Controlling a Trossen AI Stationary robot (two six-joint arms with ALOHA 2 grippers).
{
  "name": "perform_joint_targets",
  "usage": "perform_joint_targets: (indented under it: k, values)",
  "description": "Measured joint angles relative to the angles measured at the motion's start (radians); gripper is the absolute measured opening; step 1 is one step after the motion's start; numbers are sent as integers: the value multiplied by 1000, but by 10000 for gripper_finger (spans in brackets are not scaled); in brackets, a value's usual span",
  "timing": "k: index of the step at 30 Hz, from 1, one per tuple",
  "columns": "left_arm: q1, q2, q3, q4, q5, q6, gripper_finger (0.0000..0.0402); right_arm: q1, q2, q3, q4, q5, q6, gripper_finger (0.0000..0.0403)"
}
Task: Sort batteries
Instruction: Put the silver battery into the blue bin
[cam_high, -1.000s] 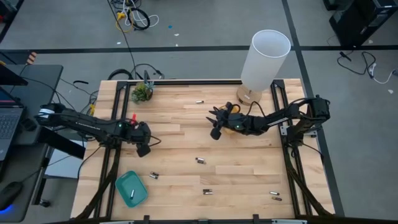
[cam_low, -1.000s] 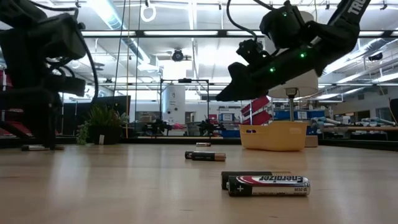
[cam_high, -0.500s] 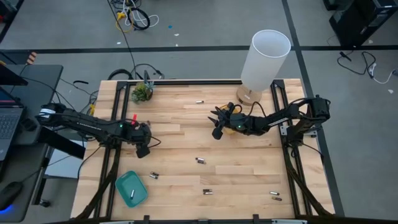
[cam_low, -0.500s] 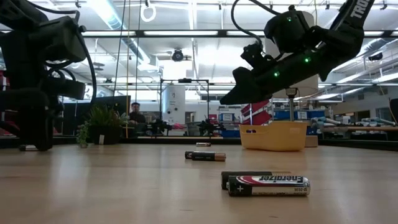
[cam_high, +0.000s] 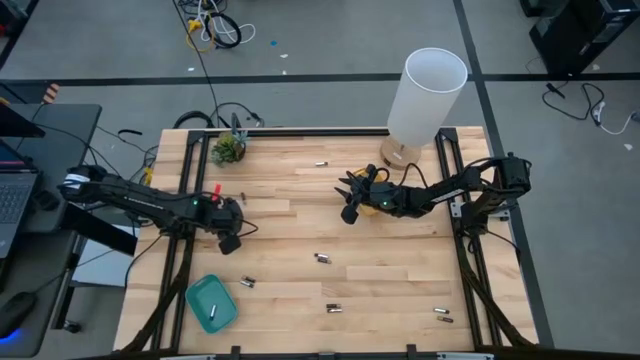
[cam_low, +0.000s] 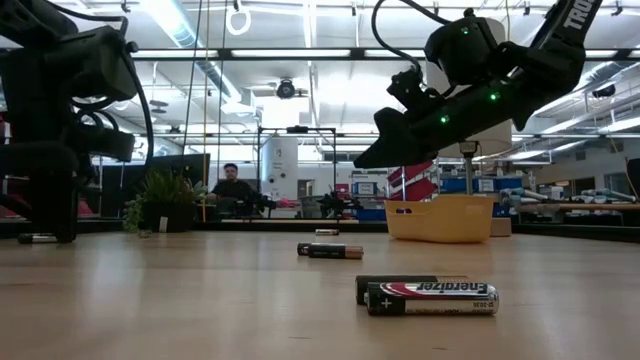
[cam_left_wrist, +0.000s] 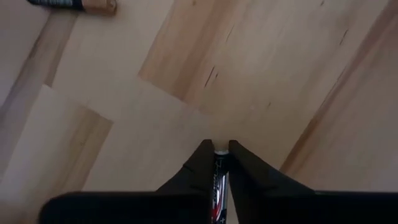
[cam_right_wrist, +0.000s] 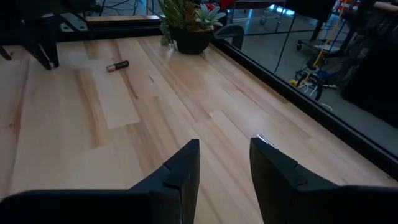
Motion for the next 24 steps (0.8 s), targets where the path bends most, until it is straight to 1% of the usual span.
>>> perform_joint_targets:
  k: [4, 7, 11, 16, 19, 24]
  values:
    - [0, 3, 4, 13, -10, -16, 37, 0, 0, 0, 2, 0, 0, 126]
    - [1, 10, 39, -8, -19, -39, 40, 0, 0, 0, 23, -24, 1, 126]
    - [-4, 7, 124, -29, -25, -72, 50, 0, 0, -1, 77, -75, 3, 126]
    - [-43, 7, 255, -124, 12, -75, 42, -3, 0, -1, 88, -78, 19, 126]
    - [-85, 7, 344, -220, 59, -102, 41, -7, 0, -1, 82, -78, 37, 126]
    - [-188, 6, 475, -351, 196, -186, 42, -7, 0, -1, 83, -78, 36, 126]
